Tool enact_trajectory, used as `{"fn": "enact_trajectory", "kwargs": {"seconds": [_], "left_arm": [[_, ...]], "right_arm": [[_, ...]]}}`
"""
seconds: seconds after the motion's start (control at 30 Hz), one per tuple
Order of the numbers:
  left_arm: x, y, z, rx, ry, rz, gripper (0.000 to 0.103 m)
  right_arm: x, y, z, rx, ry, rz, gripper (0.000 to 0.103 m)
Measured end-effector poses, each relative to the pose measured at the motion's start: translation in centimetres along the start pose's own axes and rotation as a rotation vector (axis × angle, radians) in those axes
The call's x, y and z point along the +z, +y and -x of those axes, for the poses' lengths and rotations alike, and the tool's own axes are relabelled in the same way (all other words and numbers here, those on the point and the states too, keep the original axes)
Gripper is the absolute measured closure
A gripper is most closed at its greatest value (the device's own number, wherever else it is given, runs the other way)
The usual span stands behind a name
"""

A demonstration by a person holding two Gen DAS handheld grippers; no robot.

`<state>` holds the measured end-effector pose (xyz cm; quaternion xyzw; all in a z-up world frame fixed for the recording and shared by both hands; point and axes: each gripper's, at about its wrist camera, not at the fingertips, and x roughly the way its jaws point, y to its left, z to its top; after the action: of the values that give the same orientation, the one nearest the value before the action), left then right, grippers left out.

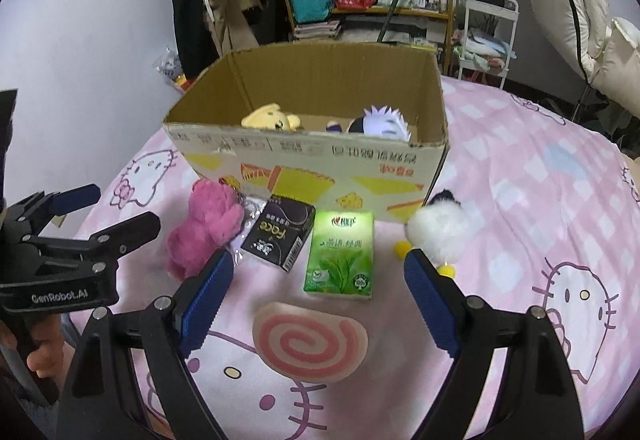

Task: Organize soft objects
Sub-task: 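Move both tools back toward the pink bear and swirl cake plush, then grasp the pink bear with the left tool while the right tool grasps the swirl cake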

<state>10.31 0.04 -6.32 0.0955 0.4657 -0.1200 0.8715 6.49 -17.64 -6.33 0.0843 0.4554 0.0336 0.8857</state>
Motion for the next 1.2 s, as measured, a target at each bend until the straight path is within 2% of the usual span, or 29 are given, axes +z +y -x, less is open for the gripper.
{"fn": "enact_trajectory", "kwargs": {"seconds": [0.33,0.43,0.73,0.8,0.83,0.87,0.9,0.93,0.97,1.07,1.2], "left_arm": [[0.2,-0.1,-4.4,-0.059,0.135,0.001,0.003],[0.3,-0.3,-5.9,-0.055,0.174,-0.004,0.003],[0.4,-0.6,-9.4,-0.053,0.267,-0.043,0.003],[0.4,-0.6,-9.9,-0.065,0.277,-0.039,0.006],[0.4,-0.7,-10.1,-0.071,0.283,-0.037,0.01],[0.3,-0.6,-10.3,-0.077,0.289,-0.035,0.024],[0.3,-0.5,-10.5,-0.084,0.301,-0.032,0.038],[0.1,-0.4,-10.7,-0.099,0.312,-0.024,0.042],[0.0,-0.3,-10.8,-0.129,0.315,-0.011,0.051],[0.2,-0.2,-10.2,-0.129,0.294,-0.008,0.056],[-0.1,0.0,-8.3,-0.127,0.245,0.011,0.057]], "right_arm": [[-0.7,0.0,-2.2,0.014,0.089,0.004,0.012],[-1.0,0.4,-3.0,-0.017,0.102,0.034,0.012],[-2.0,0.4,-5.9,-0.006,0.252,0.032,0.012],[-2.1,-0.1,-6.2,0.006,0.269,0.006,0.02],[-2.2,-0.4,-6.4,0.02,0.284,-0.009,0.029],[-2.3,-0.6,-6.5,0.039,0.295,-0.024,0.038],[-2.3,-0.9,-6.6,0.057,0.309,-0.038,0.039],[-2.4,-0.9,-6.6,0.052,0.31,-0.033,0.045],[-2.5,-0.8,-6.5,0.05,0.309,-0.022,0.051],[-2.6,-0.3,-6.3,0.047,0.296,0.003,0.063],[-2.4,0.3,-5.2,0.035,0.25,0.035,0.068]]}}
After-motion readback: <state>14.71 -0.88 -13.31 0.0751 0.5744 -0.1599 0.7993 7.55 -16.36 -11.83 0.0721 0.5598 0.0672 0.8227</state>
